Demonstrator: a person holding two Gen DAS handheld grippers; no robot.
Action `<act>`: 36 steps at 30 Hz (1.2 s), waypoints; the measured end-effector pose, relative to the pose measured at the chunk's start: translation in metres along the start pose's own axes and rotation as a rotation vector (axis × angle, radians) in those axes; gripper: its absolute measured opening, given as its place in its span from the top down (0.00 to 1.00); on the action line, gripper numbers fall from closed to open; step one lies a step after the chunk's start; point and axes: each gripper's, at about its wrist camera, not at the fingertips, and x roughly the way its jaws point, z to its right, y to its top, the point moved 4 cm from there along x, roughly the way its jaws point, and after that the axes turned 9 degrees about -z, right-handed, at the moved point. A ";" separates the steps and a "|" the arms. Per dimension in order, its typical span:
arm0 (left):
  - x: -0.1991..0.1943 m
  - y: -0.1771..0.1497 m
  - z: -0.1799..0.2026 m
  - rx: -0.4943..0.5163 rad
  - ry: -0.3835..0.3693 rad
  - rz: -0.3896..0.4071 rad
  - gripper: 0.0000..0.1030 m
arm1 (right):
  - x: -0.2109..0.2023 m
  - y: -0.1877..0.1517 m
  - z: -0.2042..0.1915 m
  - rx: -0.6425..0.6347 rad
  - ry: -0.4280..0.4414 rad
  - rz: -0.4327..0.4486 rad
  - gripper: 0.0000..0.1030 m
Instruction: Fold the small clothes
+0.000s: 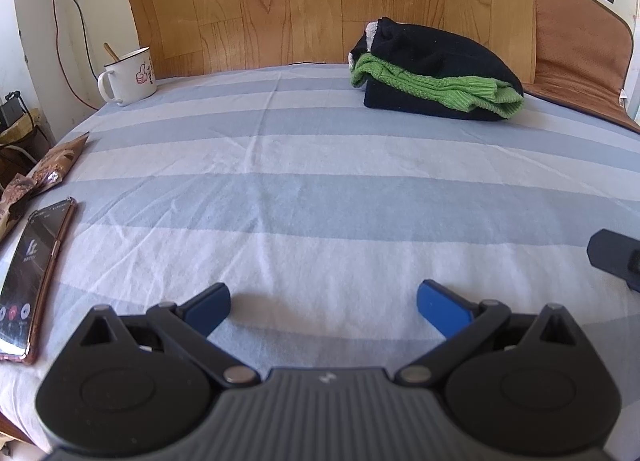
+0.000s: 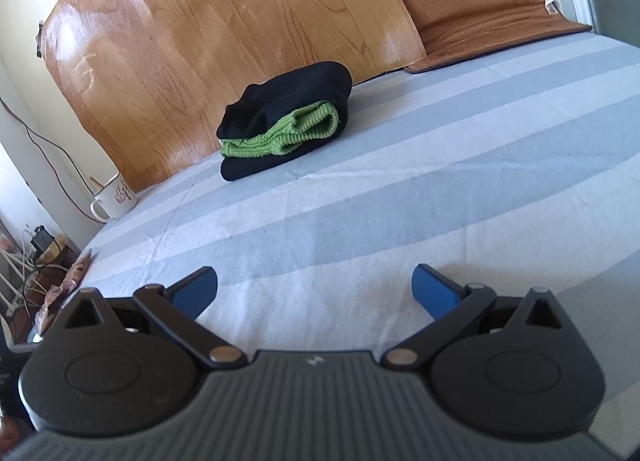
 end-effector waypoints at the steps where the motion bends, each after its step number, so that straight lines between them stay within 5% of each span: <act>1: 0.000 0.000 -0.001 -0.005 -0.008 -0.002 0.00 | 0.000 0.000 0.000 0.004 0.003 0.001 0.00; 36: -0.002 -0.003 0.000 0.011 -0.015 0.009 0.00 | 0.001 0.000 0.003 0.007 0.014 0.010 0.00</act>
